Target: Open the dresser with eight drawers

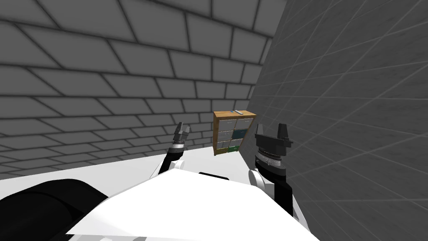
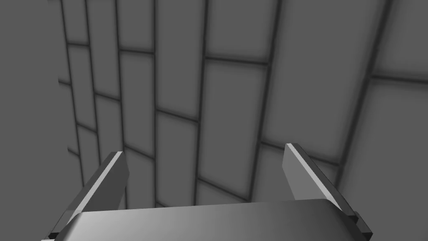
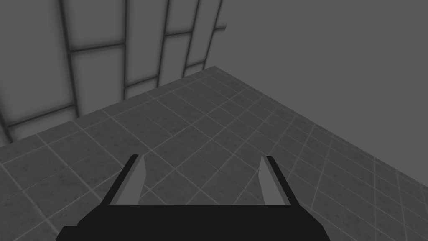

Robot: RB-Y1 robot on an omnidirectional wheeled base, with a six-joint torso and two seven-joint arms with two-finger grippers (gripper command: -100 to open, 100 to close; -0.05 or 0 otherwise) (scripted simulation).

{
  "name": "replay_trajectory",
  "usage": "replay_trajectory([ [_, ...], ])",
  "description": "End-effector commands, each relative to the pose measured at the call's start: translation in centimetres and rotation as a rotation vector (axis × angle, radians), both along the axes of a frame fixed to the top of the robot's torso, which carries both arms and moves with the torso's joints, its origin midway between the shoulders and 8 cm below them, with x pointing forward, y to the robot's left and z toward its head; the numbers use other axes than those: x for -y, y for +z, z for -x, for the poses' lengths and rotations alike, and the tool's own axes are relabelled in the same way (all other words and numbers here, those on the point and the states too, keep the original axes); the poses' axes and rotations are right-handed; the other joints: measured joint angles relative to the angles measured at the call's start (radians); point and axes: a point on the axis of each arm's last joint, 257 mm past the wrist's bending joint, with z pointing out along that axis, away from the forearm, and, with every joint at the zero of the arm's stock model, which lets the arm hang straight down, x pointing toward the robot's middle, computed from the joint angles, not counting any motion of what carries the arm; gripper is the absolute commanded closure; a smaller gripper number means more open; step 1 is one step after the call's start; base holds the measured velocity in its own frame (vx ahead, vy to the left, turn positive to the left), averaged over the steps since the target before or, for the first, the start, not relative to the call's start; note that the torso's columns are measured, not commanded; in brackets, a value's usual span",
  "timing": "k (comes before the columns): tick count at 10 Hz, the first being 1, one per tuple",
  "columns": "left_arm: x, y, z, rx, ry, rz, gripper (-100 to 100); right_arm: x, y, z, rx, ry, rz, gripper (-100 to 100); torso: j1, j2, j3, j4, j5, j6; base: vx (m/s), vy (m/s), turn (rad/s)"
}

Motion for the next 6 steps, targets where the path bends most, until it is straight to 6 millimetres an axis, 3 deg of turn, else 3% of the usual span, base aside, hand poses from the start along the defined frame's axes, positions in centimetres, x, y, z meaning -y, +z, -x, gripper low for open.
replay_trajectory([
  [1,0.0,0.0,0.0,0.0,0.0,0.0,0,0.0,0.0,0.0,0.0,0.0,0.0,0,0.0,0.04,-0.082,0.041,0.0,0.0,0.0,0.0,0.0],
  [6,0.0,0.01,0.0,0.0,0.0,0.0,0,0.0,0.01,0.01,0.0,0.0,0.0,0,0.0,0.396,-0.792,0.396,0.0,0.0,0.0,0.0,0.0],
])
